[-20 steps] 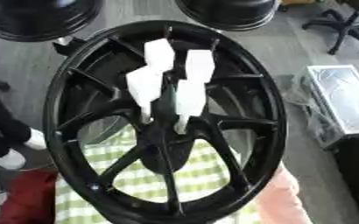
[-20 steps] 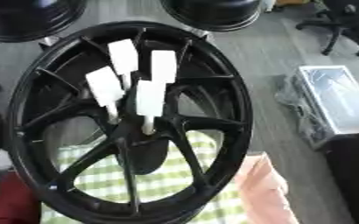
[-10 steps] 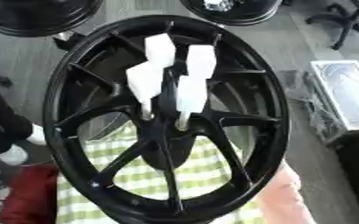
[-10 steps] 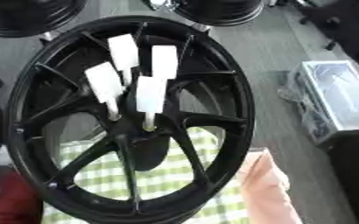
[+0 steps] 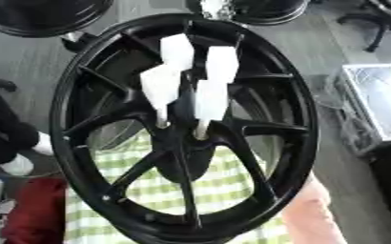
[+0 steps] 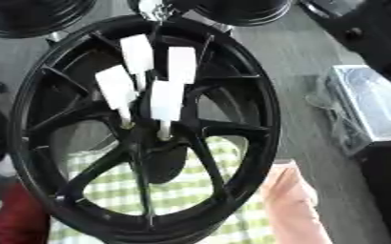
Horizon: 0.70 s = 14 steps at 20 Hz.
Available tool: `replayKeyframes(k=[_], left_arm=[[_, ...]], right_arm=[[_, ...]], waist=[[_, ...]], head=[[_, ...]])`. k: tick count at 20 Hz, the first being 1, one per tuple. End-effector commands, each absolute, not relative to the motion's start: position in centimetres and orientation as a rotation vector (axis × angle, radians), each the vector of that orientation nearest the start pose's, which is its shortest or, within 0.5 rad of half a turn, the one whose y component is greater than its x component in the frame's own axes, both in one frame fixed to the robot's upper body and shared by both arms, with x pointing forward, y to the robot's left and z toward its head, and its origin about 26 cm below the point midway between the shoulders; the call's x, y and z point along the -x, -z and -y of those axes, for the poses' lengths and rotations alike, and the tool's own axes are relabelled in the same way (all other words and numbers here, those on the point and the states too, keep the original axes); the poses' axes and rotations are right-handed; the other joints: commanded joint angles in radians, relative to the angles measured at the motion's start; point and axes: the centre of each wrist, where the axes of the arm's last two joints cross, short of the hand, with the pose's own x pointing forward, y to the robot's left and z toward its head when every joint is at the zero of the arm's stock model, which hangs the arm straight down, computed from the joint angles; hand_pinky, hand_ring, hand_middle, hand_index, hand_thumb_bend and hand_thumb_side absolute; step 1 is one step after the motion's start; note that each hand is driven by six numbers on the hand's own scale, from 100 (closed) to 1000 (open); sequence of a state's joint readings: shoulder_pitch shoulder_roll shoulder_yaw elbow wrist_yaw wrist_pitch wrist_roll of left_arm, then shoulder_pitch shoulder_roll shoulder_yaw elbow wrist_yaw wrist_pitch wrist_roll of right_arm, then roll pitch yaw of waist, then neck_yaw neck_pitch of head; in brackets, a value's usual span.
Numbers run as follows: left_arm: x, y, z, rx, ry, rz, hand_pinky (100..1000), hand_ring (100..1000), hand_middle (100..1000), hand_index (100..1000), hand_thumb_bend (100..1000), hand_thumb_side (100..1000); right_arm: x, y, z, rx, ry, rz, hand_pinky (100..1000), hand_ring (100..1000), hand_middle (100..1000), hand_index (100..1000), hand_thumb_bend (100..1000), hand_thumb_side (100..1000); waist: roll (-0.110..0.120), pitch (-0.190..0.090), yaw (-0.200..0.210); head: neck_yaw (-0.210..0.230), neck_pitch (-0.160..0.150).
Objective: Pull the pin out of the wheel hub.
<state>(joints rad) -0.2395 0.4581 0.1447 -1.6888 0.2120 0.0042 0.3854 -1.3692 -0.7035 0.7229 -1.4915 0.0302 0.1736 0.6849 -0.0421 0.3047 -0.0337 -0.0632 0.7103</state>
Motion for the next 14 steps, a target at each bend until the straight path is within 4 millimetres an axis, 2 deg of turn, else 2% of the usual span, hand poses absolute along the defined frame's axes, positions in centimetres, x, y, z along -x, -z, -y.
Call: replayKeyframes(k=[1, 2, 6, 8, 13, 14], left_arm=[[-32.3, -15.6, -36.0, -0.498, -0.203, 2.0, 689, 831, 748, 717, 258, 589], [-32.3, -15.6, -35.9, -0.498, -0.203, 2.0, 689, 831, 748, 717, 258, 589], [-32.3, -15.6, -36.0, -0.499, -0.203, 1.999, 689, 831, 748, 717, 259, 587], [-32.3, -15.6, -36.0, -0.499, -0.203, 1.999, 689, 831, 747, 715, 259, 587], [-32.3, -15.6, -36.0, -0.499, -0.2, 1.997, 690, 831, 747, 715, 260, 585], [-32.3, -15.6, -36.0, -0.498, -0.2, 1.997, 690, 831, 747, 715, 260, 585]], right_arm=[[-37.0, -39.2, 13.1, 0.386, -1.968, 1.587, 827, 820, 779, 848, 100, 619], [-37.1, -39.1, 13.2, 0.386, -1.97, 1.579, 827, 820, 779, 848, 100, 619], [-37.3, -38.6, 13.8, 0.388, -1.983, 1.54, 829, 824, 784, 854, 100, 526], [-37.5, -38.4, 14.2, 0.394, -1.99, 1.519, 829, 818, 784, 849, 100, 433], [-38.0, -37.9, 15.1, 0.426, -2.012, 1.469, 832, 822, 786, 848, 105, 363], [-38.1, -37.8, 15.2, 0.429, -2.018, 1.458, 834, 825, 789, 850, 127, 376]], waist=[[0.005, -0.015, 0.002], [0.005, -0.015, 0.002], [0.005, -0.014, 0.001], [0.005, -0.013, 0.0], [0.005, -0.012, -0.003], [0.006, -0.012, -0.003]], head=[[0.004, 0.0], [0.004, 0.0], [0.003, -0.001], [0.002, 0.0], [-0.001, 0.001], [-0.002, 0.001]])
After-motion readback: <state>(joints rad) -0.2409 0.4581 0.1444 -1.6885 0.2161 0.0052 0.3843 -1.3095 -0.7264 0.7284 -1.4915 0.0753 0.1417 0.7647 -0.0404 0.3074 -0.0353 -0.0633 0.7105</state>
